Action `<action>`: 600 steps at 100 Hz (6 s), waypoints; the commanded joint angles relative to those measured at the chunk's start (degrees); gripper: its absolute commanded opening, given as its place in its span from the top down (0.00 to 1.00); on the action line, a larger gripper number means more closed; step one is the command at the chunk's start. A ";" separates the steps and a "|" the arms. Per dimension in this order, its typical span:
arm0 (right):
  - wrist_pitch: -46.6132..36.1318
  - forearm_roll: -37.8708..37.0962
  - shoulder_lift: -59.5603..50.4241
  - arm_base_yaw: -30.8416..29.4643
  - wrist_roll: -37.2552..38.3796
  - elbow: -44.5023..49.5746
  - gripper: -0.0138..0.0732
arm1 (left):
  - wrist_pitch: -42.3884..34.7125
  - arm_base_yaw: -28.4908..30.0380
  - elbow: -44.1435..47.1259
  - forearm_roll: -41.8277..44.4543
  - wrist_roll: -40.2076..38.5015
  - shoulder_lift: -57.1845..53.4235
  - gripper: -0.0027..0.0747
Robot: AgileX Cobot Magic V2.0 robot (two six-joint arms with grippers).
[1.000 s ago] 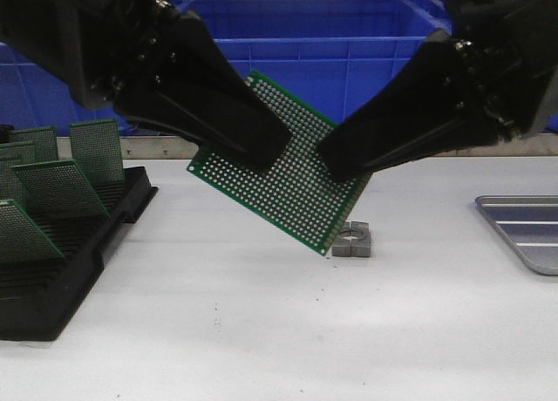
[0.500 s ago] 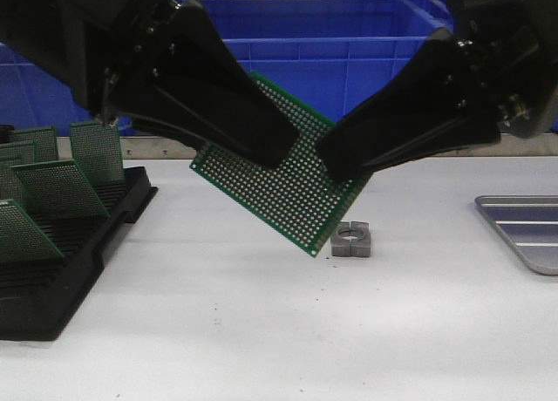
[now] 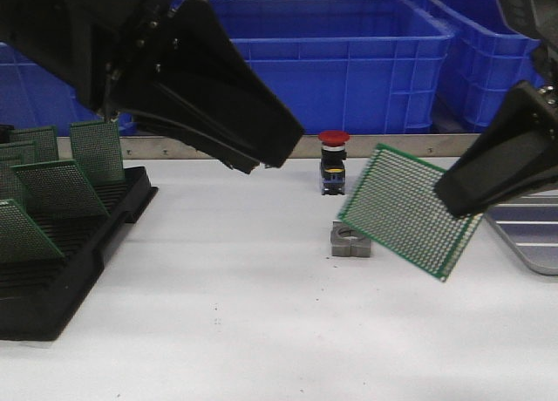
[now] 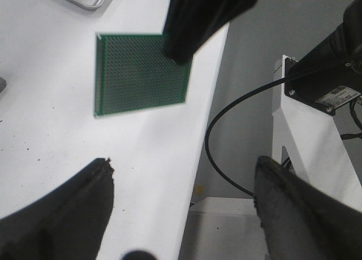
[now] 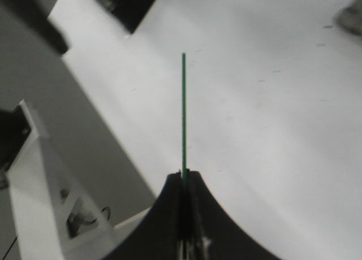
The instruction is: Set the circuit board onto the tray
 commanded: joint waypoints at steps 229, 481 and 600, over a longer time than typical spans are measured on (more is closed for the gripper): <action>-33.41 -2.28 13.31 -15.56 2.46 -11.88 0.14 | -0.98 9.92 -6.98 61.45 -7.28 -3.93 0.34; 6.98 4.62 -2.02 14.96 -19.96 -12.27 0.55 | 4.91 -3.60 -16.85 9.97 -6.57 1.03 0.99; -6.75 -28.64 -2.02 11.47 19.98 -12.27 0.92 | 4.92 -3.60 -16.85 11.49 -6.57 1.03 0.26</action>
